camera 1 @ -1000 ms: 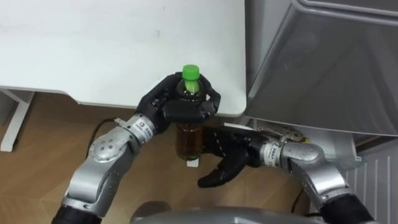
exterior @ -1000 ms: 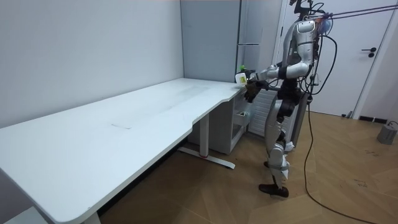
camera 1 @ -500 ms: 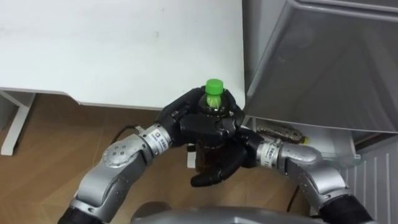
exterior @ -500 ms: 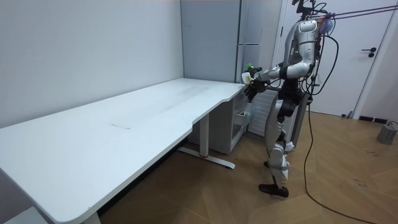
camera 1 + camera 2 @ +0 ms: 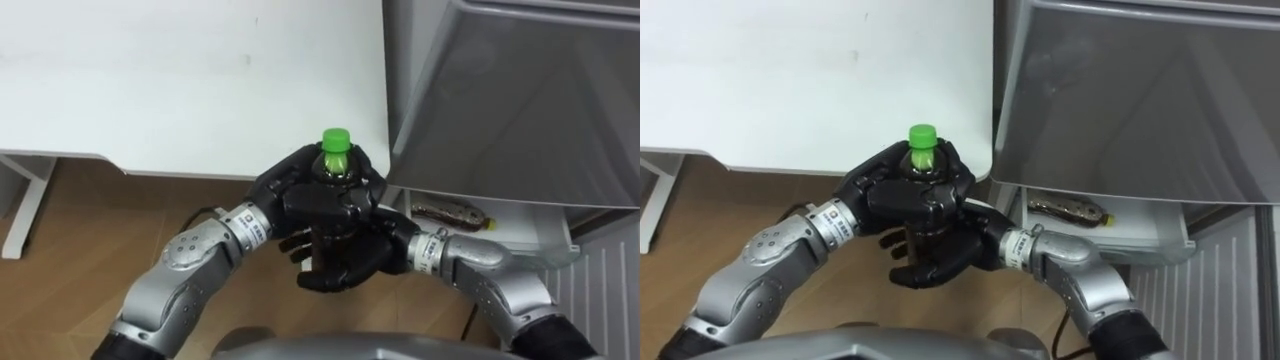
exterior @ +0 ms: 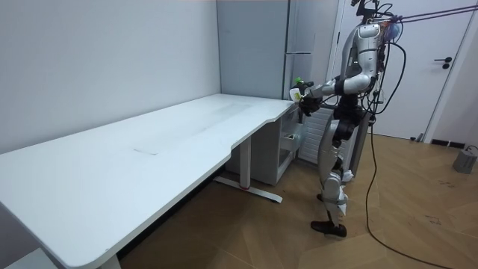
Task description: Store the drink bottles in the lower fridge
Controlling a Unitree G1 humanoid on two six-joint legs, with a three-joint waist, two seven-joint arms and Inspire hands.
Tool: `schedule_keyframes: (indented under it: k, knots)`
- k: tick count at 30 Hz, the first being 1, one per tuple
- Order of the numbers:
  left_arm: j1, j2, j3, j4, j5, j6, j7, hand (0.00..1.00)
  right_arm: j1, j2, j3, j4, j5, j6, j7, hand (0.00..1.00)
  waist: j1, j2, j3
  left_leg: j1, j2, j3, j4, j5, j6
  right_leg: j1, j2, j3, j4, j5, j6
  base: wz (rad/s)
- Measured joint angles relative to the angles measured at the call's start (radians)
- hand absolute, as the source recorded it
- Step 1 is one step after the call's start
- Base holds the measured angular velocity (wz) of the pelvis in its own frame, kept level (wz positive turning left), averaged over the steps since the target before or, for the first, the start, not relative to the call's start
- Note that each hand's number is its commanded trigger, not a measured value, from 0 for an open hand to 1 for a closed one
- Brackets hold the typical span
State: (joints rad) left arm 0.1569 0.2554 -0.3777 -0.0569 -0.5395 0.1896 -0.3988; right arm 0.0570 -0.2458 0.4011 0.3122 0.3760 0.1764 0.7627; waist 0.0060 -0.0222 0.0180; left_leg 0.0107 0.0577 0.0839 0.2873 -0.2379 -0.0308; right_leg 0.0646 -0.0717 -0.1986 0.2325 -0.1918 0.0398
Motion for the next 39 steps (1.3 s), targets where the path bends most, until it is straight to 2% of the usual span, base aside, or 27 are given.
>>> schedule_keyframes:
  k: [3,8,20,21,22,23,25,39]
  knots:
    - [0.000,0.000,0.001,0.000,0.000,0.000,0.000,1.00,0.001,-0.010,0.009,0.001,0.014,-0.005,0.000,1.00,-0.001,0.000,-0.0008,-0.001,0.000,0.000,0.002,0.000,0.000,0.000,0.000,0.000,-0.003,0.000,0.000,0.00]
    - [0.000,0.001,0.005,0.000,-0.036,0.000,0.005,1.00,0.002,-0.021,0.024,0.001,0.024,-0.036,0.002,1.00,-0.003,-0.003,-0.0032,0.000,0.000,-0.001,0.003,0.000,0.000,0.002,0.001,0.000,-0.004,0.000,0.000,0.00]
    - [0.000,0.001,0.001,0.000,-0.040,0.000,0.016,1.00,0.004,-0.026,0.039,0.003,0.052,-0.036,-0.018,1.00,-0.005,-0.002,-0.0052,0.000,0.001,-0.002,0.002,0.000,0.000,0.002,0.001,-0.001,0.003,0.001,-0.001,0.00]
    - [0.000,0.001,0.001,0.000,-0.040,0.000,0.016,0.96,0.004,-0.026,0.039,0.003,0.053,-0.036,-0.018,1.00,-0.005,-0.002,-0.0052,0.000,0.001,-0.002,0.003,0.000,0.000,0.002,0.001,-0.001,0.004,0.001,-0.001,0.00]
    - [0.000,0.001,0.001,0.000,-0.040,0.000,0.016,0.82,0.004,-0.026,0.039,0.003,0.054,-0.036,-0.019,1.00,-0.005,-0.002,-0.0052,0.000,0.001,-0.002,0.003,0.000,0.000,0.002,0.001,-0.001,0.004,0.001,-0.001,0.00]
    - [0.000,0.001,0.001,0.000,-0.040,0.000,0.016,0.57,0.004,-0.026,0.040,0.003,0.054,-0.036,-0.019,1.00,-0.005,-0.002,-0.0052,0.000,0.001,-0.002,0.003,0.000,0.000,0.002,0.001,-0.001,0.004,0.001,-0.001,0.00]
    - [0.000,0.001,0.001,0.000,-0.041,0.000,0.017,0.00,0.004,-0.027,0.040,0.003,0.055,-0.036,-0.019,1.00,-0.005,-0.002,-0.0052,0.000,0.001,-0.002,0.004,0.000,0.000,0.002,0.001,-0.001,0.004,0.001,-0.001,0.00]
    - [0.000,0.002,0.002,0.000,-0.049,-0.003,0.026,0.00,0.011,-0.030,0.038,0.010,0.067,-0.044,-0.020,1.00,-0.014,0.005,-0.0098,-0.008,0.001,-0.001,0.015,0.000,0.000,-0.011,0.000,0.000,0.006,0.001,-0.001,0.00]
